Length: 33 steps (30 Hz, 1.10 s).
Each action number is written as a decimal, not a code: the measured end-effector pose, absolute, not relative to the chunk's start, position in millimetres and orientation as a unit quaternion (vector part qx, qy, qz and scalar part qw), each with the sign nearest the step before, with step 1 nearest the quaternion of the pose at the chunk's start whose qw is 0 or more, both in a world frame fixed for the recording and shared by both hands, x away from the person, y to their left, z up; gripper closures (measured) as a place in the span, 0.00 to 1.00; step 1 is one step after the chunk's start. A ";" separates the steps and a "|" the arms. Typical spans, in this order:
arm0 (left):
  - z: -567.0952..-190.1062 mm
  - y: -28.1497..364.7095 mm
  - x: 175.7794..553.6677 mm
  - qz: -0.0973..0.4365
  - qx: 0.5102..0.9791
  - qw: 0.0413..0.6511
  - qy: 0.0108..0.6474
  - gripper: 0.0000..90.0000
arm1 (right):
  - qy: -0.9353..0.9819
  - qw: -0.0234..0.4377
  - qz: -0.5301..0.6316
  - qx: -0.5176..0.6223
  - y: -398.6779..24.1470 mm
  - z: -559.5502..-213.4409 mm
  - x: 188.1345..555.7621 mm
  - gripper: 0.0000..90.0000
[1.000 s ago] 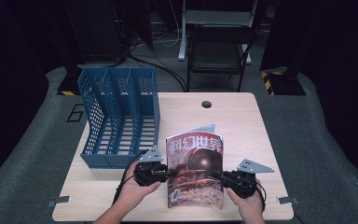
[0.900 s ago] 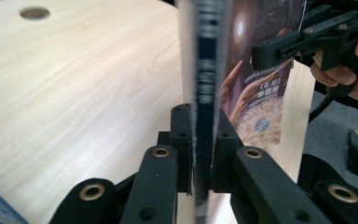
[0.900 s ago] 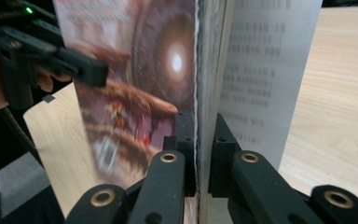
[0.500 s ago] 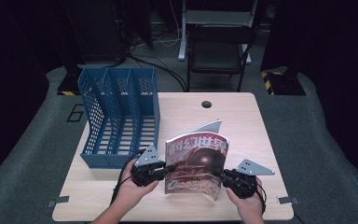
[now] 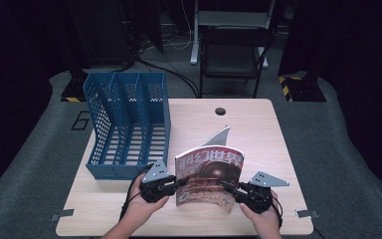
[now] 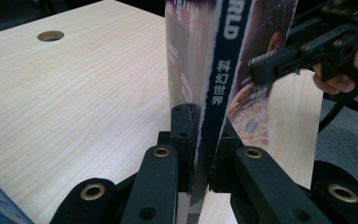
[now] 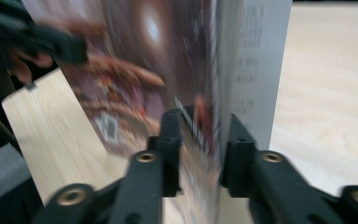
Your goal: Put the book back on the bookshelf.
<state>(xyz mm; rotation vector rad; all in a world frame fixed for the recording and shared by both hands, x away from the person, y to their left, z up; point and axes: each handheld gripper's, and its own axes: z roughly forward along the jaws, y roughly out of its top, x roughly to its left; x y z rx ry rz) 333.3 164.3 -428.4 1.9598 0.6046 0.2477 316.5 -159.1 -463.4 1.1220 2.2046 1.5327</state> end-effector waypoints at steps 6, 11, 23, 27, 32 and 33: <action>-431.1 164.1 332.0 0.100 0.814 0.514 0.253 0.92 | 0.783 0.074 0.479 0.391 -154.8 -482.2 321.8 0.71; -431.9 165.0 331.9 0.097 0.814 0.515 0.250 0.91 | 0.795 0.041 0.446 0.409 -160.3 -501.6 327.6 0.75; -430.5 166.4 326.8 0.099 0.814 0.515 0.250 0.93 | 0.798 0.044 0.438 0.411 -157.5 -504.7 332.3 0.94; -429.1 167.4 322.9 0.094 0.817 0.512 0.247 0.93 | 0.801 0.080 0.431 0.409 -148.5 -502.4 336.0 0.95; -426.5 169.5 318.0 0.108 0.820 0.513 0.230 0.93 | 0.796 0.100 0.431 0.412 -140.0 -500.4 339.0 0.96; -425.9 169.5 316.3 0.107 0.820 0.514 0.228 0.93 | 0.797 0.108 0.434 0.407 -139.4 -499.8 340.4 0.96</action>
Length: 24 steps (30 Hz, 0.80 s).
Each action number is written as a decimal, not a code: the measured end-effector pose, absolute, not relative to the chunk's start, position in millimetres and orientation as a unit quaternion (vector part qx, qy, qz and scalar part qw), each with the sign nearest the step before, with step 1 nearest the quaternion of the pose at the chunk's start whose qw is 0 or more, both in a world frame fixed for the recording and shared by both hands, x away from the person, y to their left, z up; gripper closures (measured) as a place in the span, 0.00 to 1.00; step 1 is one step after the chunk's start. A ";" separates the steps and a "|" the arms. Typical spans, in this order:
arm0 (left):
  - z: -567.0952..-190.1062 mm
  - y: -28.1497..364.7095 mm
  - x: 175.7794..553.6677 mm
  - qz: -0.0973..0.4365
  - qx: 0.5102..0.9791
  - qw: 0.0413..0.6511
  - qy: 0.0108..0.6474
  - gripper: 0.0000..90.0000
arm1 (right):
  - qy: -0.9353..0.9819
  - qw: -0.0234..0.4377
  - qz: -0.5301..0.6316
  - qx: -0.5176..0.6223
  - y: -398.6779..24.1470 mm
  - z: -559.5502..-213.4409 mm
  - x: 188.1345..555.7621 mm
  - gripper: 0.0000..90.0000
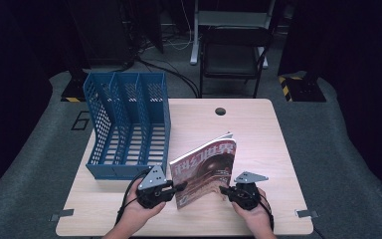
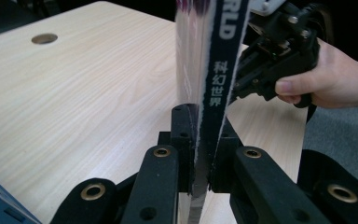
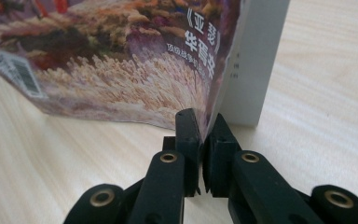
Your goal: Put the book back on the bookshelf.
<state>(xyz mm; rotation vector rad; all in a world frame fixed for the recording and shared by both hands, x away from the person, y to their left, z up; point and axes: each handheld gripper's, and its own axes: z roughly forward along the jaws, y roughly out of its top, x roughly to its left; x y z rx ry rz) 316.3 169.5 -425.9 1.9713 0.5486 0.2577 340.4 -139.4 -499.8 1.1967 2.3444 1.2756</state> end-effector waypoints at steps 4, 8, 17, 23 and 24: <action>-426.0 169.9 312.5 0.121 0.824 0.510 0.218 0.93 | 0.789 0.112 0.441 0.413 -135.4 -498.6 342.3 0.95; -428.5 169.3 311.3 0.125 0.834 0.494 0.212 0.92 | 0.794 0.117 0.434 0.409 -132.7 -501.9 346.1 0.94; -427.7 170.7 315.6 0.088 0.828 0.505 0.227 0.85 | 0.786 0.108 0.432 0.430 -136.0 -504.9 349.0 0.74; -416.7 168.0 319.3 0.073 0.825 0.504 0.246 0.76 | 0.782 0.103 0.441 0.427 -137.5 -503.3 346.2 0.66; -415.3 168.1 320.2 0.071 0.825 0.501 0.250 0.76 | 0.779 0.107 0.442 0.431 -137.3 -502.9 345.4 0.66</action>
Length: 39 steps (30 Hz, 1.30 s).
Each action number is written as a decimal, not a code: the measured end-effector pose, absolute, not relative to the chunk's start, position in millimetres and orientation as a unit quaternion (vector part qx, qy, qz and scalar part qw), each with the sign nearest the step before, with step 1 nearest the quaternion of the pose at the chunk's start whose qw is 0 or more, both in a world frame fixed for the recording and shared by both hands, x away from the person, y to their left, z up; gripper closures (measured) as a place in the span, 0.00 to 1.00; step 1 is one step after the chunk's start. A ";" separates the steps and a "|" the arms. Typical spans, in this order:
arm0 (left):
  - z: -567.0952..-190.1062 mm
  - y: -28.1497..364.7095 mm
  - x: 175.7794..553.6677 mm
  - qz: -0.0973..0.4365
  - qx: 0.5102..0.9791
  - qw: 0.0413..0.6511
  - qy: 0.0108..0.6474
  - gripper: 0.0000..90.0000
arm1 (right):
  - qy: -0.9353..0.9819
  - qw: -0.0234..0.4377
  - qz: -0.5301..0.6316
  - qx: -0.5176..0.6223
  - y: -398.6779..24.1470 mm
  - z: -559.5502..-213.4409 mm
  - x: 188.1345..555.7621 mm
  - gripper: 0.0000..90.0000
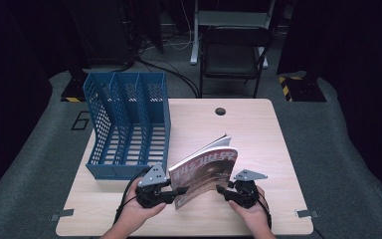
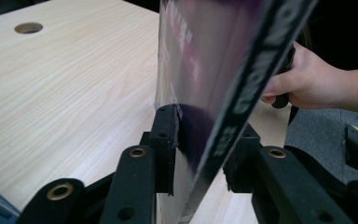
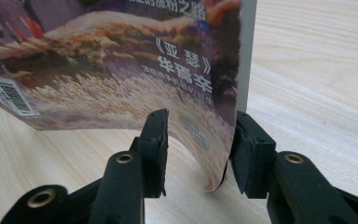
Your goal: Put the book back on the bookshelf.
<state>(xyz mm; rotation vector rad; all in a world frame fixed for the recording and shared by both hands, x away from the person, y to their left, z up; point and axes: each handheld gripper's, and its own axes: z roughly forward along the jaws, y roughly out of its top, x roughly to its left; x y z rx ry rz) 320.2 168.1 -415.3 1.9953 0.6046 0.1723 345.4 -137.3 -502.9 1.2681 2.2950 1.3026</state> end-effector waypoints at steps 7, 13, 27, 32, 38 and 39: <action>-399.5 168.0 323.9 0.069 0.824 0.497 0.264 0.73 | 0.781 0.113 0.445 0.423 -139.5 -501.7 345.6 0.64; -374.1 164.8 327.1 0.068 0.823 0.502 0.258 0.69 | 0.781 0.112 0.445 0.423 -140.2 -500.9 344.6 0.63; -340.0 150.5 333.4 0.088 0.827 0.490 0.260 0.60 | 0.782 0.114 0.448 0.418 -139.8 -501.0 344.0 0.63; -333.3 144.8 337.5 0.100 0.838 0.471 0.257 0.61 | 0.782 0.115 0.448 0.417 -140.0 -501.1 344.1 0.63; -330.8 139.4 343.2 0.103 0.840 0.464 0.261 0.61 | 0.782 0.116 0.447 0.418 -139.8 -501.2 343.8 0.63; -330.2 139.0 343.5 0.103 0.840 0.462 0.264 0.61 | 0.782 0.116 0.447 0.418 -139.7 -501.2 343.7 0.63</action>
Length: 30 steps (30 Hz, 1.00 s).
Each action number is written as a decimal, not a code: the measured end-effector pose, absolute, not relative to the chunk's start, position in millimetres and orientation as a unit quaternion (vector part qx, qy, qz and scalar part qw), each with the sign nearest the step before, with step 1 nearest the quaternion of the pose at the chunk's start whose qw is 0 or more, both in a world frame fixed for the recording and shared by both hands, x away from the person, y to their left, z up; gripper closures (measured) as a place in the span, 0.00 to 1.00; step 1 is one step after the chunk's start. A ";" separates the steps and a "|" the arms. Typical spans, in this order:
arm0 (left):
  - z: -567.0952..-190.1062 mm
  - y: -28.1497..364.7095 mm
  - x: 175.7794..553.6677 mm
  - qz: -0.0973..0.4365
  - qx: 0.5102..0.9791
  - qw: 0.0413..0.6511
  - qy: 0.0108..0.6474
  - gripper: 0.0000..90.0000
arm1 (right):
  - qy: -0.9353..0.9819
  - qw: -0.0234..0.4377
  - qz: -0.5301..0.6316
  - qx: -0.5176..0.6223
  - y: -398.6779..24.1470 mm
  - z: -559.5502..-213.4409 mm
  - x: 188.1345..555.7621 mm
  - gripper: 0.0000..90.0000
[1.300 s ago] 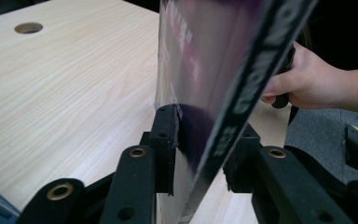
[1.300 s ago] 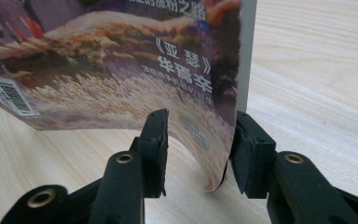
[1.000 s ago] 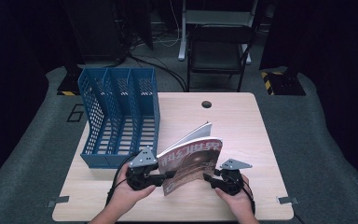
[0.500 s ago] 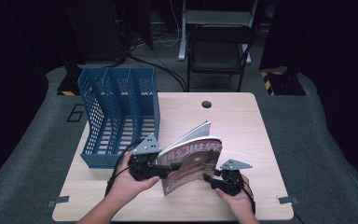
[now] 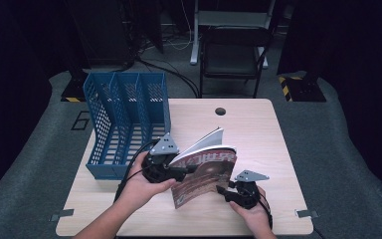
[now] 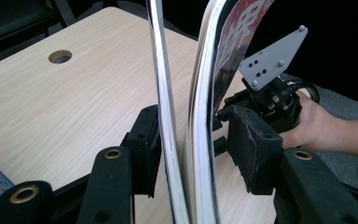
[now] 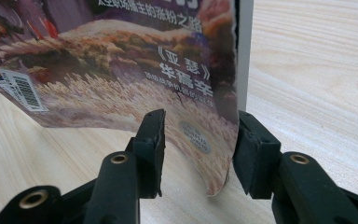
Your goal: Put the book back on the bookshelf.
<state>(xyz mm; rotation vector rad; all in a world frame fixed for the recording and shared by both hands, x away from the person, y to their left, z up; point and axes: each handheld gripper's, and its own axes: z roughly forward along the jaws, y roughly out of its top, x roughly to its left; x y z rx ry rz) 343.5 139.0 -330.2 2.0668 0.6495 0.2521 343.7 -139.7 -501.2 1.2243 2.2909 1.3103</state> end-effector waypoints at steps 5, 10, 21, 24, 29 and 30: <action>-327.6 137.8 347.8 0.102 0.837 0.465 0.269 0.61 | 0.782 0.115 0.448 0.417 -139.5 -501.5 343.9 0.63; -323.8 135.0 350.9 0.098 0.839 0.461 0.273 0.66 | 0.782 0.113 0.448 0.417 -139.2 -501.8 344.0 0.63; -319.3 129.0 355.0 0.112 0.839 0.452 0.281 0.72 | 0.783 0.115 0.448 0.415 -139.4 -502.0 344.3 0.63; -318.7 127.8 355.8 0.106 0.837 0.454 0.286 0.73 | 0.783 0.113 0.449 0.416 -139.2 -502.0 344.4 0.63; -319.8 125.2 357.3 0.111 0.839 0.453 0.282 0.76 | 0.782 0.114 0.447 0.420 -138.8 -501.7 344.0 0.62; -319.9 125.0 357.6 0.112 0.839 0.452 0.281 0.77 | 0.781 0.113 0.449 0.419 -138.8 -501.6 344.0 0.62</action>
